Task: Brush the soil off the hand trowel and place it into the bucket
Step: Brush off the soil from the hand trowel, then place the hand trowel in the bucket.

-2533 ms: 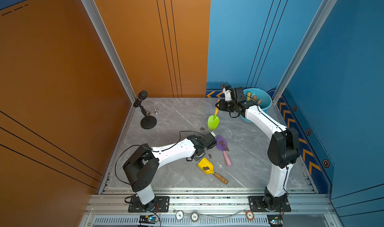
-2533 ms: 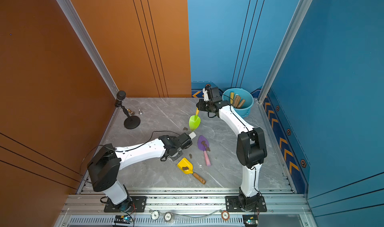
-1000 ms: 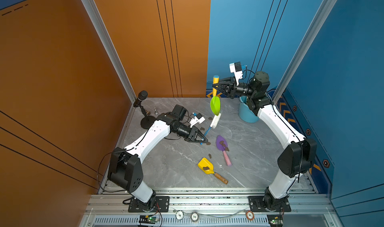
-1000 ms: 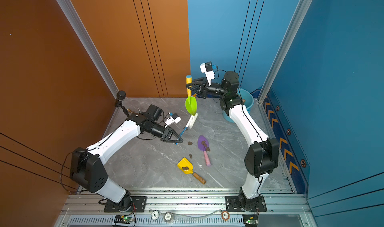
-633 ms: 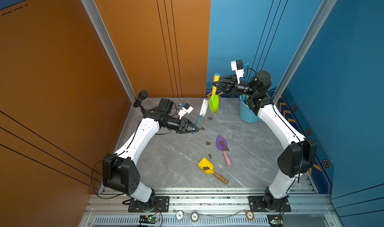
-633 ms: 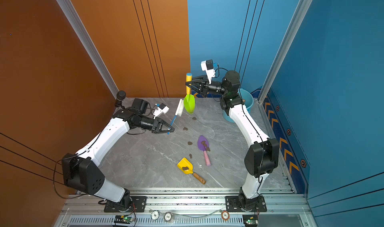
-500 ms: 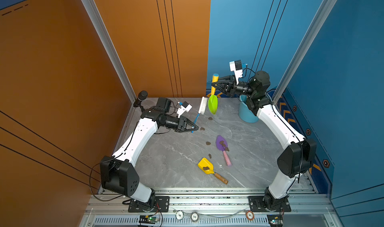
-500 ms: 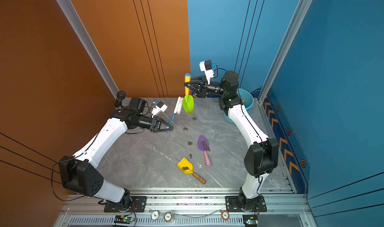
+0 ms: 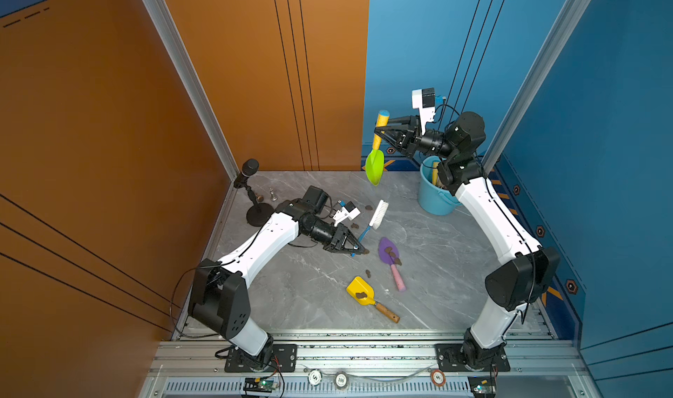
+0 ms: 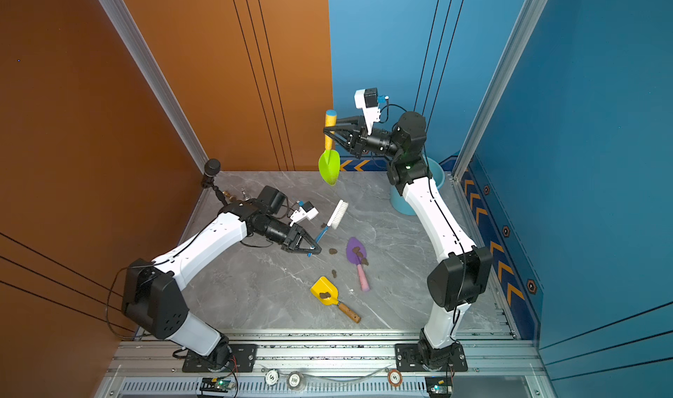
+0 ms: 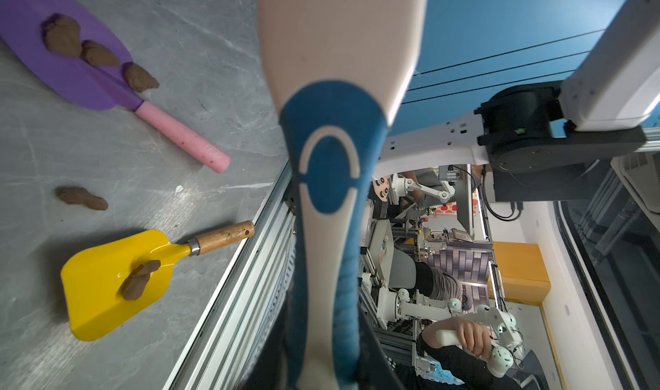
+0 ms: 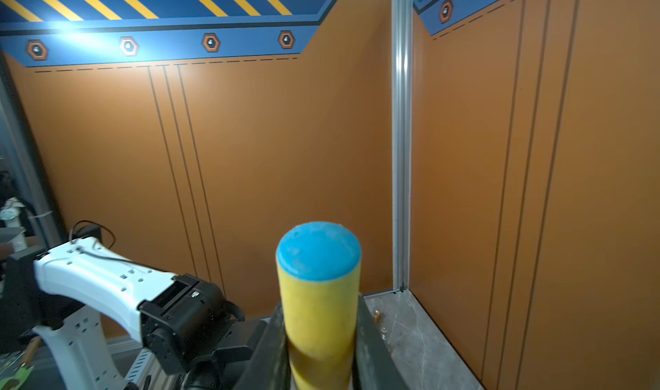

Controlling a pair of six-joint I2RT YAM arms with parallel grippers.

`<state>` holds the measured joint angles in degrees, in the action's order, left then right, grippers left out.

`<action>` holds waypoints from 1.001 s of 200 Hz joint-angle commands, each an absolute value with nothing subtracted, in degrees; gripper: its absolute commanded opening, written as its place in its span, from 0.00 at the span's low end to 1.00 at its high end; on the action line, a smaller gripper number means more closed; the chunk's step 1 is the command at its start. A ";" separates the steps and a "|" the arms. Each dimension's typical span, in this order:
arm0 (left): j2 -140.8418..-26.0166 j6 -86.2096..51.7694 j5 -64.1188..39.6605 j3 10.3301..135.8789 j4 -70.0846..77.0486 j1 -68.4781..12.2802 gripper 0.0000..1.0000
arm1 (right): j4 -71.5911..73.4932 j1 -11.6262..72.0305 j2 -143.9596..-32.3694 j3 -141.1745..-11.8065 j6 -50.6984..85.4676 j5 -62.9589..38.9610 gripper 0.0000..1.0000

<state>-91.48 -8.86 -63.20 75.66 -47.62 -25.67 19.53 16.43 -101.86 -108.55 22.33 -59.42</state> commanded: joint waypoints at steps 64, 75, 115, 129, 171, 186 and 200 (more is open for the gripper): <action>-91.15 -16.01 -29.92 78.41 -34.94 -26.69 0.00 | 1.42 10.33 -105.80 -106.70 9.61 -15.69 0.03; -91.06 -15.84 -27.24 78.10 -33.57 -26.89 0.00 | 3.60 9.11 -106.82 -106.73 8.26 -12.23 0.03; -90.44 -16.70 -19.41 78.18 -30.22 -26.80 0.00 | 3.26 3.70 -115.15 -115.46 5.20 -3.49 0.02; -91.50 -15.94 -17.83 79.34 -29.97 -26.51 0.00 | -1.12 2.16 -116.80 -118.18 1.03 -1.49 0.02; -96.76 -15.47 -17.05 83.98 -29.89 -26.21 0.00 | -4.59 -2.16 -116.96 -115.00 -0.93 -1.51 0.02; -98.79 -14.87 -17.09 86.03 -29.92 -26.19 0.00 | -4.92 -2.32 -117.53 -112.74 -1.05 -2.55 0.03; -100.61 -14.32 -17.31 88.15 -29.96 -26.13 0.00 | -4.72 -2.31 -118.45 -110.76 -0.19 -4.42 0.05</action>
